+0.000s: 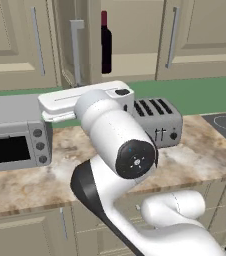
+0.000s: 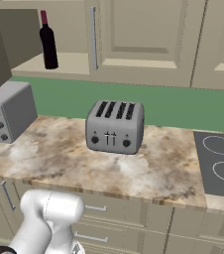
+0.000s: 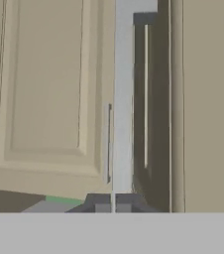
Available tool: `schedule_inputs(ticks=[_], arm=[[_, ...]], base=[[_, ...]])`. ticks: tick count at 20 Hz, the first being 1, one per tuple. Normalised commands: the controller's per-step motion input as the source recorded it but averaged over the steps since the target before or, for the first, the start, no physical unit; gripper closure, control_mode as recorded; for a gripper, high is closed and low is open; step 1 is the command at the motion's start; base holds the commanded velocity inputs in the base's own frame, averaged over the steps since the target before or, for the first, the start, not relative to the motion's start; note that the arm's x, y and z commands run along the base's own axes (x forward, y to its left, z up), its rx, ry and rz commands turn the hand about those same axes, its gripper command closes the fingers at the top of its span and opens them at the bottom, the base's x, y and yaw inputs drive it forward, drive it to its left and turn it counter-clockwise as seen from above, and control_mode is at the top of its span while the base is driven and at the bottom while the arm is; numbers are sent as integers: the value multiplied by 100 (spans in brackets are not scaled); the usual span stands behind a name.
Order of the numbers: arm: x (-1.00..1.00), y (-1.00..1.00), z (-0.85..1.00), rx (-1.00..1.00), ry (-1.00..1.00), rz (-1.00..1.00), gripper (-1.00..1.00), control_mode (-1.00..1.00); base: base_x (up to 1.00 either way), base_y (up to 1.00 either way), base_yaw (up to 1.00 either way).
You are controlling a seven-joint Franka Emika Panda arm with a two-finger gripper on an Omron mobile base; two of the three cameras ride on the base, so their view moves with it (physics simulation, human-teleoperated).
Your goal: Get the candle and the wine from the cabinet and move them to the dining counter.
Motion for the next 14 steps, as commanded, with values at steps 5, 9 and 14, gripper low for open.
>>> schedule_inputs(ticks=[5,9,14], arm=[[0,34,0,-2,0,0,100,-100],[0,31,0,-1,0,0,100,-100],[0,28,0,-1,0,0,100,-100]], base=[[0,0,0],[0,0,0],[0,0,0]])
